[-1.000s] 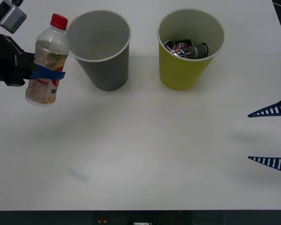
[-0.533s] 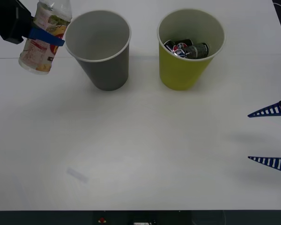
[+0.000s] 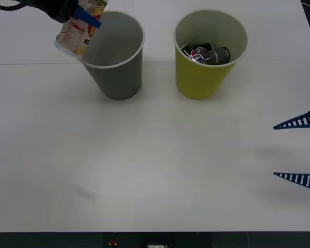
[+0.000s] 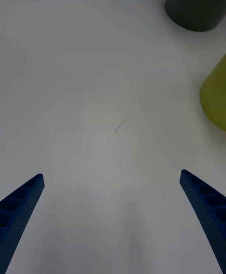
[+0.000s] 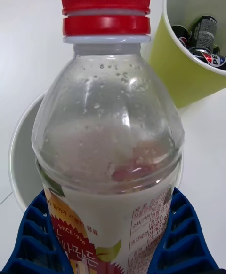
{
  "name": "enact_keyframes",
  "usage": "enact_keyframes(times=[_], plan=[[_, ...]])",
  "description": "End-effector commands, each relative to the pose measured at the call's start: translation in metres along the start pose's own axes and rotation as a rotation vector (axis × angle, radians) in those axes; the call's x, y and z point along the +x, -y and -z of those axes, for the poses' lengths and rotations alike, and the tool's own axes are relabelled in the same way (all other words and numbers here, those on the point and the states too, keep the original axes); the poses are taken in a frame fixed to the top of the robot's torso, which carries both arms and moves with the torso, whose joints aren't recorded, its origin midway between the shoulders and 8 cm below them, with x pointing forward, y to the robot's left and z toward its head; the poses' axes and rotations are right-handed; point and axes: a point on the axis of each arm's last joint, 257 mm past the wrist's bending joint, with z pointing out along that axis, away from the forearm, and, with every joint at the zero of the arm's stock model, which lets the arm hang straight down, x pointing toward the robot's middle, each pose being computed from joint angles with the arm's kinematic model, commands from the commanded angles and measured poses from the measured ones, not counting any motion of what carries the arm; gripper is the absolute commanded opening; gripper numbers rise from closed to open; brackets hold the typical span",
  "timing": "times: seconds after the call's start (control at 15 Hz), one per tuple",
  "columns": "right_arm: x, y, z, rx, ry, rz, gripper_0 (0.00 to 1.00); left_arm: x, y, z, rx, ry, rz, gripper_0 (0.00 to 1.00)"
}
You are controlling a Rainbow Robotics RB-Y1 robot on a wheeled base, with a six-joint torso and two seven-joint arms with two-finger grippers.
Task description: Put the can into the green bin and the plastic bottle into the gray bin
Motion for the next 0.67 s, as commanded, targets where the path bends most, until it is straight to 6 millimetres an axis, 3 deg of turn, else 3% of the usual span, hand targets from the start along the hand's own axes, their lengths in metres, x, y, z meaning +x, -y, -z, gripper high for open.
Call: enact_keyframes(times=[0.07,0.33,0.4,0.47,0.53,0.6,0.67], plan=[[0.0,0.0,0.0,0.0,0.0,0.0,1.0,-0.015,-0.001,-0.018,-0.024,-0.006,-0.002,0.0],[0.0,0.0,0.0,0.0,0.0,0.0,1.0,-0.028,-0.001,-0.034,-0.04,-0.001,0.008,0.0],[0.0,0.0,0.0,0.0,0.0,0.0,1.0,-0.029,-0.002,-0.034,-0.043,0.001,0.006,0.08],[0.0,0.0,0.0,0.0,0.0,0.0,1.0,-0.029,-0.002,-0.035,-0.042,-0.001,0.007,0.36],[0.0,0.0,0.0,0.0,0.0,0.0,1.0,-0.028,-0.002,-0.035,-0.043,-0.003,-0.001,0.94],[0.0,0.0,0.0,0.0,0.0,0.0,1.0,-0.028,-0.002,-0.034,-0.044,-0.001,-0.004,1.0],[0.0,0.0,0.0,0.0,0.0,0.0,1.0,-0.028,-0.002,-0.034,-0.044,-0.002,-0.024,1.0]])
